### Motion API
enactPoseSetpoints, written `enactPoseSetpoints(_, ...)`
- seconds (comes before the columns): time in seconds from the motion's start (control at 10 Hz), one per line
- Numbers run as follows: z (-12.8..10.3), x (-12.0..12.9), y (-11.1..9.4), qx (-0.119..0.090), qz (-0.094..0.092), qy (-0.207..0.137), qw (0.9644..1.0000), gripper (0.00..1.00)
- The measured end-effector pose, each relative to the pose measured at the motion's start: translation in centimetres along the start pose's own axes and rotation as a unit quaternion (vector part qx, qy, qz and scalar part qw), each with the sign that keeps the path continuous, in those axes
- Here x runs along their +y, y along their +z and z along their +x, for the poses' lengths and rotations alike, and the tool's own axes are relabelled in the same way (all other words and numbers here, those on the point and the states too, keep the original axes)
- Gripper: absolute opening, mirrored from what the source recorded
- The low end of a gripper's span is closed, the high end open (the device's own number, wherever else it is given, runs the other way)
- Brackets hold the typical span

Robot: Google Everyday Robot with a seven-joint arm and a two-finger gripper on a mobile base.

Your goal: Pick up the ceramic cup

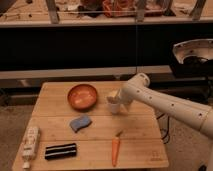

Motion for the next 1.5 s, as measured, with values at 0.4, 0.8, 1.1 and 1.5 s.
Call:
enactPoseSetpoints(0.4,0.0,-0.1,0.3,0.000,-0.001,-0.005,1.0000,0.75)
enactPoseSetpoints(0.8,-0.6,0.0,-0.3,-0.002,-0.001,-0.008,1.0000,0.45)
enactPoseSetpoints(1.1,-0.4,0.0,-0.1,-0.004,0.000,-0.009,1.0000,0.12)
enactPoseSetpoints(1.5,-0.6,-1.0,-3.2,0.001,0.002,-0.022,0.9998,0.00)
